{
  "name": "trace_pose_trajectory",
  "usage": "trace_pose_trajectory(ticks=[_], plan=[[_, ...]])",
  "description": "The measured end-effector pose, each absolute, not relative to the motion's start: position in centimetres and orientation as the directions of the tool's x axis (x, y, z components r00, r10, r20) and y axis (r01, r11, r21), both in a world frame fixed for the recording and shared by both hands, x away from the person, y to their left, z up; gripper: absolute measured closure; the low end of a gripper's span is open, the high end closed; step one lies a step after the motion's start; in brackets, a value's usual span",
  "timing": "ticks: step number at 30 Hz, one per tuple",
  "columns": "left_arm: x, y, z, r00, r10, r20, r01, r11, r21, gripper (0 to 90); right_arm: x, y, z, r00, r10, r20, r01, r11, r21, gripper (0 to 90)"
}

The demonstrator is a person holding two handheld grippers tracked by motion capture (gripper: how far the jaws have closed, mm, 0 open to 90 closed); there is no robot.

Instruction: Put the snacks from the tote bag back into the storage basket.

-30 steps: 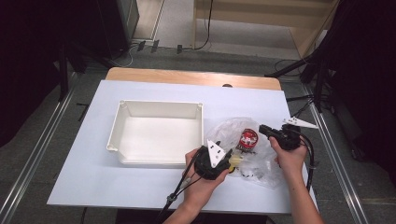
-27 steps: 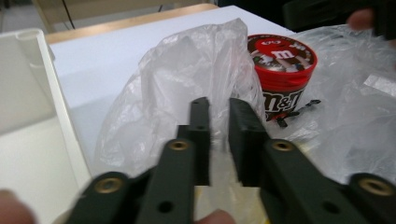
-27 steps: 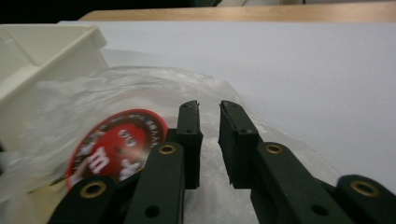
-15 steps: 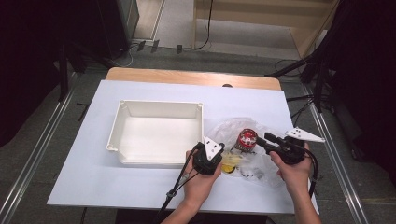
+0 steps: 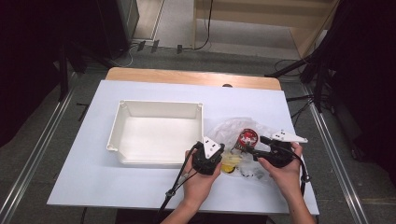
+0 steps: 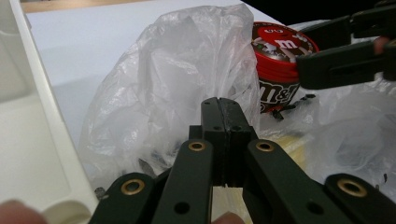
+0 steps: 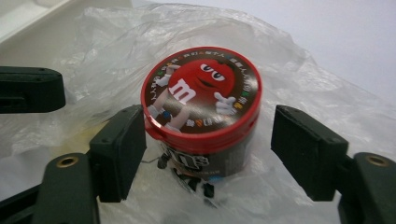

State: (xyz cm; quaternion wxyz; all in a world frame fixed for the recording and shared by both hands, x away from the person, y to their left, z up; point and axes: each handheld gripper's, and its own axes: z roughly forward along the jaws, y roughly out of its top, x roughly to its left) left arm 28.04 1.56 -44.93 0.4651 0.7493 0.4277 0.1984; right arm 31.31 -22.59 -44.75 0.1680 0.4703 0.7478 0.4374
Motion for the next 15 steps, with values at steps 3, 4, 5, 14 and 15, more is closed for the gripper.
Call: trace_pose_trajectory(ticks=[3,4,5,14,15], plan=[[28.0,1.6,-44.9,0.558,0.824,-0.099,0.455,-0.204,0.867,90.0,31.6,-21.6,-45.1,-0.49,0.859,0.144,0.568,0.189,0.801,20.8],[28.0,1.6,-44.9,0.559,0.823,-0.099,0.455,-0.205,0.866,90.0,31.7,-21.4,-45.2,-0.487,0.863,0.134,0.568,0.196,0.799,19.4],[28.0,1.6,-44.9,0.559,0.823,-0.099,0.456,-0.205,0.866,90.0,31.8,-21.1,-45.3,-0.479,0.868,0.129,0.572,0.197,0.796,18.6],[28.0,1.6,-44.9,0.563,0.821,-0.095,0.455,-0.211,0.865,90.0,32.7,-19.8,-46.4,-0.431,0.895,0.116,0.6,0.188,0.778,21.2],[28.0,1.6,-45.0,0.563,0.821,-0.095,0.455,-0.212,0.865,90.0,32.8,-19.7,-46.5,-0.425,0.899,0.109,0.6,0.19,0.777,22.7]])
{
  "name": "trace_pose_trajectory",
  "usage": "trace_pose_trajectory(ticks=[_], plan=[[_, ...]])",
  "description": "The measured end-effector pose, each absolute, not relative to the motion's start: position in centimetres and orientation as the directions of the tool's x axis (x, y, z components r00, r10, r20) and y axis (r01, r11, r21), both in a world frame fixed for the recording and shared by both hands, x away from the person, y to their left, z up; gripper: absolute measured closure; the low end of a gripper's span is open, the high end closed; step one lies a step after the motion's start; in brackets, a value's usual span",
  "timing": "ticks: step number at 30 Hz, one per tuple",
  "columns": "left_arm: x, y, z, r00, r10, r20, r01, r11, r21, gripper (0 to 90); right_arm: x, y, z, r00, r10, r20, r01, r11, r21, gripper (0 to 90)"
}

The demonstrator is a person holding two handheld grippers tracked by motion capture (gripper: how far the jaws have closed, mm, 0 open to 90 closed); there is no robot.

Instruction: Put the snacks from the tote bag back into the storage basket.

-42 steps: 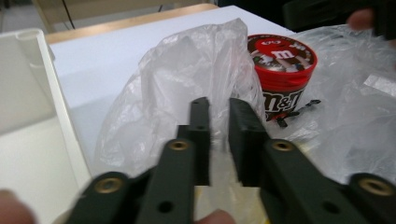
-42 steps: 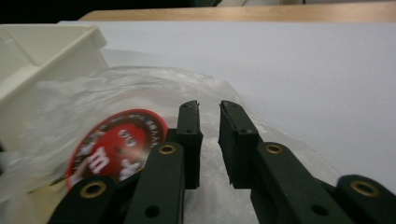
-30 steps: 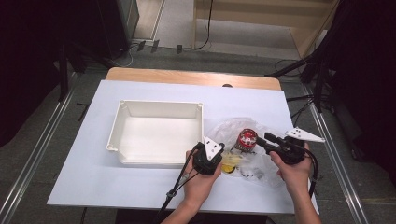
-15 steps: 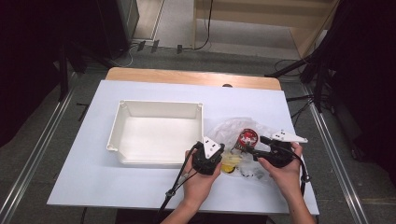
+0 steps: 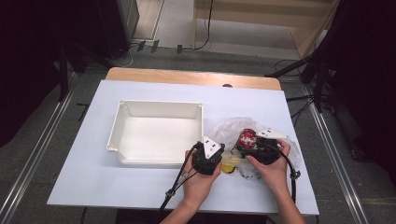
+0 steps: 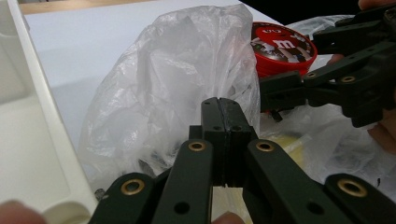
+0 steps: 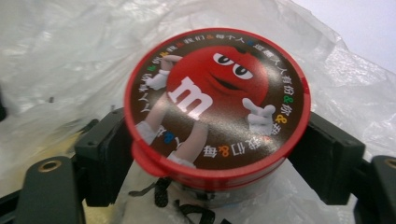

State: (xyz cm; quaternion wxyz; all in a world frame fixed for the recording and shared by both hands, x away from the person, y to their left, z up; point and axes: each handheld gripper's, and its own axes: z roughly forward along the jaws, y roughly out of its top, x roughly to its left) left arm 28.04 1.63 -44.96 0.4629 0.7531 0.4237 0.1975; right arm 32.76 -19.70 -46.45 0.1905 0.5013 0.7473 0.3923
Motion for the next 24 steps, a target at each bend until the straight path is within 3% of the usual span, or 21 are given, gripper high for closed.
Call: trace_pose_trajectory(ticks=[8,24], plan=[[28.1,1.6,-45.1,0.565,0.819,-0.1,0.461,-0.213,0.862,90.0,32.6,-19.7,-46.3,-0.408,0.908,0.091,0.586,0.184,0.789,26.0],[28.4,1.7,-45.2,0.563,0.818,-0.118,0.474,-0.202,0.857,90.0,29.9,-21.6,-42.7,-0.467,0.875,0.127,0.531,0.162,0.832,26.2]])
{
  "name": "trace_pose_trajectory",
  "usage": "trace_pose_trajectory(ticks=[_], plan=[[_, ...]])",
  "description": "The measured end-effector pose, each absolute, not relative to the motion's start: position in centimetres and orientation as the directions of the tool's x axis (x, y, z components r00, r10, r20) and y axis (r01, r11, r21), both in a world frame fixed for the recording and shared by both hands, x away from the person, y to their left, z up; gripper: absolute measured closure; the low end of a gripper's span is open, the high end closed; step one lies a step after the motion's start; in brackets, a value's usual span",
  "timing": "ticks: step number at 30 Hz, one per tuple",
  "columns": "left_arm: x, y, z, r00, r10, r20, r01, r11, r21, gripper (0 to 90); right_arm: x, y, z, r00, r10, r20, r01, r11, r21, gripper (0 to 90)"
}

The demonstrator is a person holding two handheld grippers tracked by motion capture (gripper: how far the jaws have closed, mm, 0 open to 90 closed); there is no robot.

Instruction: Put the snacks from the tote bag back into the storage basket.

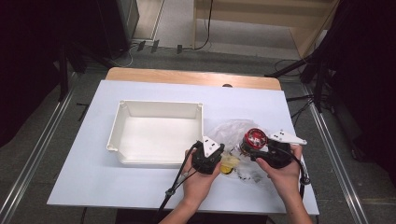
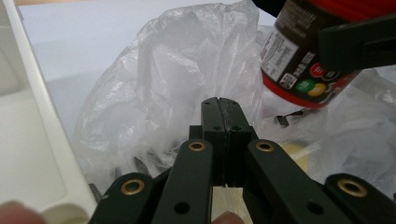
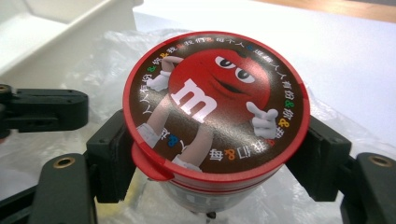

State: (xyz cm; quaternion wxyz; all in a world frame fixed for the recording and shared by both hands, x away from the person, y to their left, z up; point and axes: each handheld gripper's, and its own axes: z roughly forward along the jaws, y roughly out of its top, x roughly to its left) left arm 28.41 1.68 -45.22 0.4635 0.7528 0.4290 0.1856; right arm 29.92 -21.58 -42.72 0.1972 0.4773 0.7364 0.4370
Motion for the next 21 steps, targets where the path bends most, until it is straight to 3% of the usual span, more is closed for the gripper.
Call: trace_pose_trajectory(ticks=[5,16,21], plan=[[28.4,1.8,-45.1,0.567,0.815,-0.116,0.469,-0.205,0.859,89.4,29.3,-21.8,-41.6,-0.475,0.871,0.121,0.516,0.164,0.841,26.1],[27.8,3.3,-43.9,0.59,0.797,-0.128,0.433,-0.179,0.884,69.0,28.5,-21.6,-39.9,-0.503,0.855,0.123,0.491,0.166,0.855,26.2],[27.4,4.4,-43.4,0.598,0.792,-0.124,0.412,-0.171,0.895,65.2,28.4,-21.2,-39.7,-0.511,0.851,0.12,0.486,0.171,0.857,26.2]])
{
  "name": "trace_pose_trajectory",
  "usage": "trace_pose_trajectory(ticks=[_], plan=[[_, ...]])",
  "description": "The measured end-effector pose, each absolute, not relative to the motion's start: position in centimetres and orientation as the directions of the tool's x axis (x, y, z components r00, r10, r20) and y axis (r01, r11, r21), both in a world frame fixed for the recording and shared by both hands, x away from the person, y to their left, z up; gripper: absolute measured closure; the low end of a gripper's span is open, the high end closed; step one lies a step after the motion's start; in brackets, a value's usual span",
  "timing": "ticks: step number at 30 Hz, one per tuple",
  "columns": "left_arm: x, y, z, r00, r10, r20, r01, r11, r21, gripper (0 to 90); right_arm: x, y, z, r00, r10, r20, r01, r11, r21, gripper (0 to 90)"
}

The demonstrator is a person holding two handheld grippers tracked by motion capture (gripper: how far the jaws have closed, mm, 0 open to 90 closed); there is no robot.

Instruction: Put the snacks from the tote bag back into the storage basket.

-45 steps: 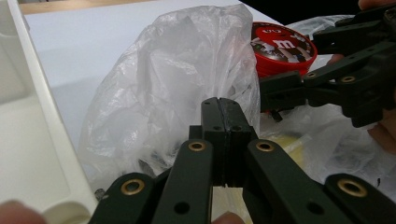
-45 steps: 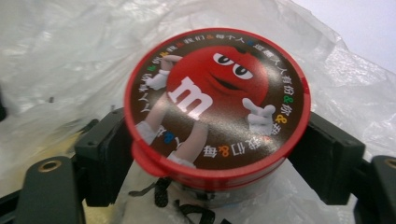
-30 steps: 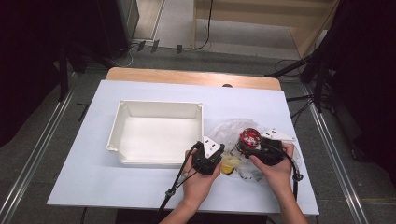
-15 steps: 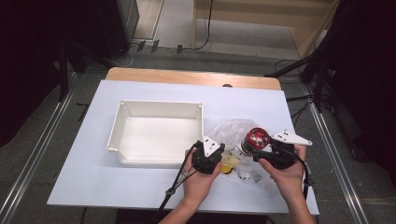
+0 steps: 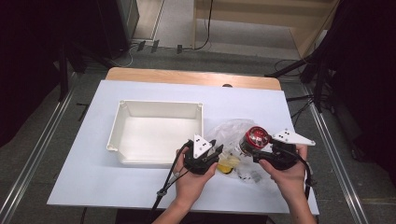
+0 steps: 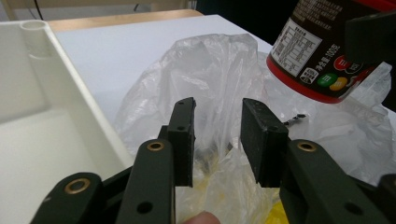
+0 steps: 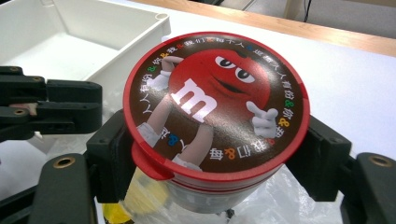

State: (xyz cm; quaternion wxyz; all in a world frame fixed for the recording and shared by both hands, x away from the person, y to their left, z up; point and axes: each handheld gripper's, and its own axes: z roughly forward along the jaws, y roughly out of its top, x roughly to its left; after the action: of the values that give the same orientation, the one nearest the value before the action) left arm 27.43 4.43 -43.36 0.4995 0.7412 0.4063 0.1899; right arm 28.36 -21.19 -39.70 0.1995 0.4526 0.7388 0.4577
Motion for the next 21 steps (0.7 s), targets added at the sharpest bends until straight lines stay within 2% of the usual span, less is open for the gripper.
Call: trace_pose_trajectory(ticks=[7,17,21], plan=[[27.1,5.7,-43.5,0.614,0.782,-0.105,0.389,-0.183,0.903,57.6,28.2,-21.0,-39.4,-0.515,0.848,0.123,0.49,0.173,0.854,26.1],[26.6,8.4,-42.9,0.604,0.793,-0.083,0.345,-0.165,0.924,41.8,28.2,-20.5,-39.6,-0.525,0.84,0.133,0.497,0.176,0.85,26.1],[26.3,9.8,-42.7,0.595,0.798,-0.092,0.338,-0.144,0.93,39.0,28.2,-20.3,-39.6,-0.53,0.837,0.137,0.495,0.175,0.851,26.2]])
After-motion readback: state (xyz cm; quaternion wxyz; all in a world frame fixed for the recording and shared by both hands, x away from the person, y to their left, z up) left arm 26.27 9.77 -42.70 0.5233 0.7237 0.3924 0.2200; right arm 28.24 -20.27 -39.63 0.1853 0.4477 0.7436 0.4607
